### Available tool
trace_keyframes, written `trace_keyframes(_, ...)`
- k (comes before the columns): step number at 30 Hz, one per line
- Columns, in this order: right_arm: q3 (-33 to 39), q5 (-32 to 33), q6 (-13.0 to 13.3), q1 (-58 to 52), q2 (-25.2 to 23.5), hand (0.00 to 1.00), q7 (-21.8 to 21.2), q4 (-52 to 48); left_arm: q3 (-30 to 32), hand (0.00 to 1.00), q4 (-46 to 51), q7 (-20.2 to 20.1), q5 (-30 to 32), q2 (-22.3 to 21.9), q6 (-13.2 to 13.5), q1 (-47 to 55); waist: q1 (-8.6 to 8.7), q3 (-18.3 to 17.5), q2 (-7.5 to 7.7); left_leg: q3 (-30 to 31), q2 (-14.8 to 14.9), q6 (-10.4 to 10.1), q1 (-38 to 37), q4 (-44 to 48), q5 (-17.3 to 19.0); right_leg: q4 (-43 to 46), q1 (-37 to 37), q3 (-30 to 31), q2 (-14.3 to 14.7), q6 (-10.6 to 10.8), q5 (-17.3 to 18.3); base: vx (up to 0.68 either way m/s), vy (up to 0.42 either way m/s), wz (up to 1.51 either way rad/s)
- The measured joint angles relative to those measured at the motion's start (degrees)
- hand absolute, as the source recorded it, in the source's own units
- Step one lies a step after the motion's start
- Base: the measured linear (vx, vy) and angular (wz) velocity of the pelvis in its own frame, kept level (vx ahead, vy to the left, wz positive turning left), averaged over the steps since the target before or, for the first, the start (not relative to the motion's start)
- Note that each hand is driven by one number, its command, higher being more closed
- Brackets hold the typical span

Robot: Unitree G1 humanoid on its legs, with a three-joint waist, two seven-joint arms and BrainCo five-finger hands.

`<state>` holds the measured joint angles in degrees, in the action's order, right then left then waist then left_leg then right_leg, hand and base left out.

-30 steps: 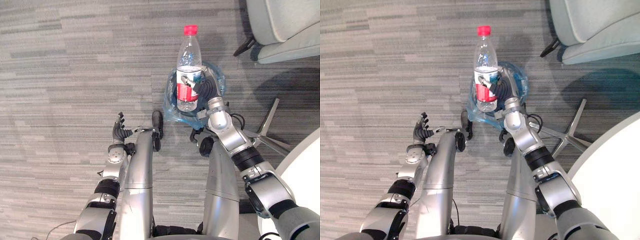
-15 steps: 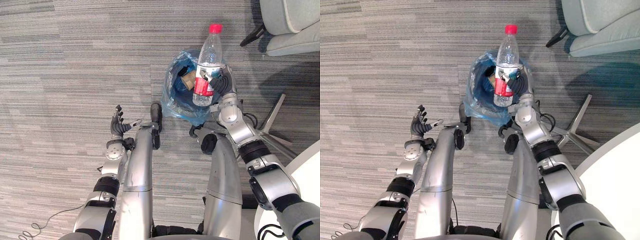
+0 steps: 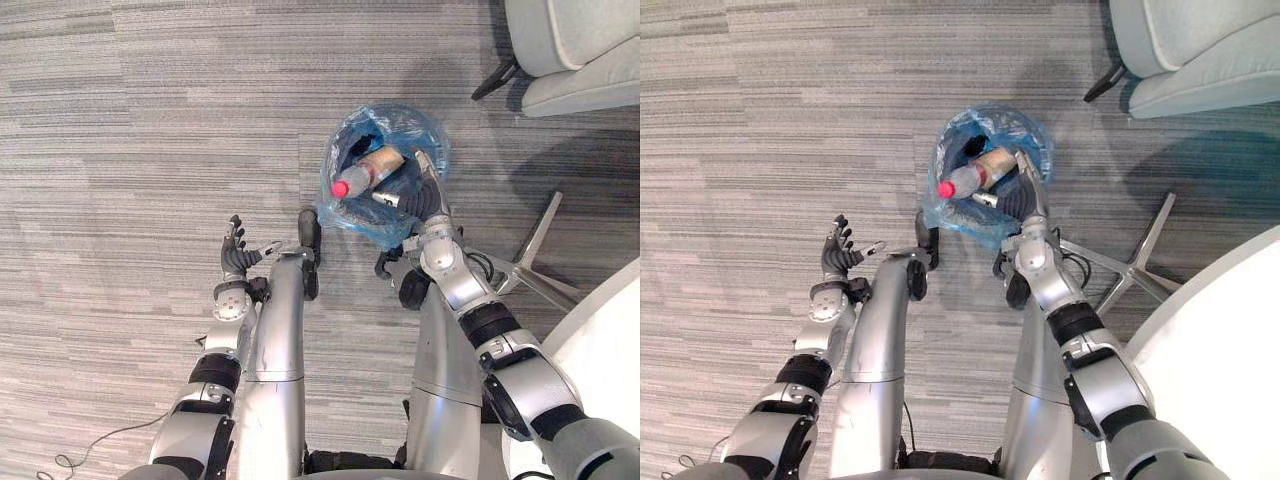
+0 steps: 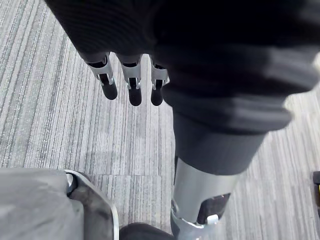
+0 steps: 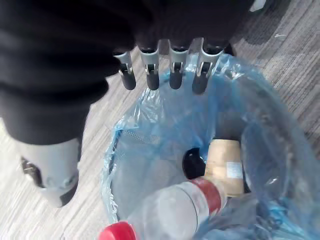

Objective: Gather rubbish on tea table into small bin, then transfer packed bag to large trash can.

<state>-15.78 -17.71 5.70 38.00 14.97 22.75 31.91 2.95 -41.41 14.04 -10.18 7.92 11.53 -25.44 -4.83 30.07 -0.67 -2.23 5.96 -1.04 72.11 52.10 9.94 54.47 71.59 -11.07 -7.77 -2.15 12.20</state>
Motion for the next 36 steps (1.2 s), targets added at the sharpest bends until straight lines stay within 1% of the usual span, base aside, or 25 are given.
trace_keyframes(3, -1.04, -1.55, 0.01, -0.79, -0.24, 0.00, -0.01, -1.91, 0.03, 0.00, -0.96, 0.00, 0.25, 0.02, -0.03, 0.02, 0.60, 0.00, 0.01, 0.13, 0.40, -0.08, -0.79, -0.12, -0.05, -0.47, -0.95, -0.10, 0.55, -0.22, -0.14, -0.01, 0.003, -0.05)
trace_keyframes(7, -1.57, -7.07, 0.21, -2.48, -0.21, 0.00, 0.72, -3.79, 0.00, 0.00, -2.03, -0.06, 1.34, 0.04, -0.07, 0.02, 0.88, 0.01, 0.06, 0.08, 1.12, -0.10, -2.42, -0.49, -0.03, -1.33, -2.66, -0.21, 1.26, -0.37, -0.33, -0.03, 0.011, -0.09)
trace_keyframes(9, -3.43, -10.85, 0.09, -2.40, 0.53, 0.00, 0.84, -3.75, 0.01, 0.00, -2.51, -0.03, 1.36, 0.08, -0.05, 0.02, 0.87, 0.06, 0.30, 0.16, 1.26, -0.46, -3.06, -1.43, -0.28, -2.26, -3.26, -0.32, 1.55, -0.44, -0.70, -0.04, 0.007, -0.02)
trace_keyframes(11, -4.01, -12.75, 0.00, -2.36, 0.82, 0.00, 0.83, -3.68, 0.00, 0.00, -2.84, -0.02, 1.40, 0.09, -0.04, 0.01, 0.88, 0.05, 0.35, 0.27, 1.32, -0.74, -3.38, -1.89, -0.46, -2.72, -3.64, -0.53, 1.63, -0.69, -0.88, -0.04, 0.005, 0.00)
trace_keyframes(14, -6.66, -16.91, -0.11, -0.93, 1.59, 0.00, 0.84, -1.53, 0.00, 0.00, -3.43, 0.04, 1.56, 0.11, 0.09, -0.06, 0.87, 0.07, 0.38, 0.32, 1.38, -1.05, -3.79, -2.46, -0.68, -3.00, -3.88, -0.66, 1.70, -0.84, -0.97, -0.01, 0.002, 0.01)
trace_keyframes(16, -7.40, -18.74, -0.62, -0.31, 1.89, 0.00, 0.80, -0.69, -0.02, 0.00, -3.66, 0.06, 1.89, 0.12, 0.12, -0.24, 0.89, 0.07, 0.38, 0.33, 1.37, -1.11, -3.84, -2.96, -0.92, -3.36, -3.90, -0.78, 1.72, -0.92, -1.05, 0.00, 0.000, 0.00)
trace_keyframes(18, -9.10, -20.92, -1.35, 1.14, 1.97, 0.00, 0.72, 2.67, -0.02, 0.00, -3.71, 0.07, 1.88, 0.13, 0.22, -0.24, 0.84, 0.07, 0.38, 0.48, 1.38, -1.26, -3.85, -3.37, -1.08, -3.73, -3.95, -0.99, 1.78, -1.01, -1.16, 0.00, 0.000, 0.00)
trace_keyframes(23, -10.21, -23.40, -2.25, 3.93, 2.44, 0.00, 0.54, 7.78, -0.10, 0.00, -4.04, 0.05, 1.86, 0.15, 0.61, -0.27, 0.83, 0.07, 0.38, 0.50, 1.36, -1.26, -3.76, -3.64, -1.09, -3.92, -3.90, -1.09, 1.76, -1.00, -1.15, 0.00, 0.000, 0.00)
trace_keyframes(27, -11.78, -23.44, -2.64, 5.81, 2.40, 0.00, -0.10, 12.12, -0.17, 0.00, -4.09, -0.05, 1.83, 0.21, 1.30, -0.28, 0.83, 0.06, 0.41, 0.63, 1.26, -1.21, -3.47, -4.00, -1.05, -4.27, -3.76, -1.27, 1.73, -0.99, -1.14, -0.01, 0.007, 0.02)
trace_keyframes(32, -12.19, -24.72, -4.53, 9.10, 2.43, 0.00, -1.38, 17.75, -0.76, 0.00, -3.40, -0.24, 0.38, 0.38, 2.82, -0.75, 0.59, 0.01, 0.53, 0.59, 0.92, -0.93, -1.15, -4.16, -1.22, -4.16, -1.48, -1.30, 1.40, -0.99, -1.14, -0.01, 0.024, 0.05)
trace_keyframes(35, -12.10, -25.75, -5.29, 10.82, 2.83, 0.00, -1.71, 20.05, -1.09, 0.00, -4.23, -0.25, -0.50, 0.45, 2.37, -2.52, 0.45, 0.03, 0.54, 0.74, 0.48, -1.00, 0.13, -4.14, -1.77, -3.07, 0.02, -1.49, 0.87, -1.08, -1.14, 0.01, 0.012, 0.11)
trace_keyframes(36, -12.09, -25.80, -5.95, 11.43, 2.91, 0.00, -1.73, 21.08, -1.18, 0.00, -4.22, -0.24, -0.63, 0.37, 2.41, -2.63, 0.48, 0.04, 0.54, 0.84, 0.23, -1.05, 0.33, -4.05, -1.89, -2.57, 0.34, -1.42, 0.67, -1.03, -1.04, 0.01, 0.005, 0.15)
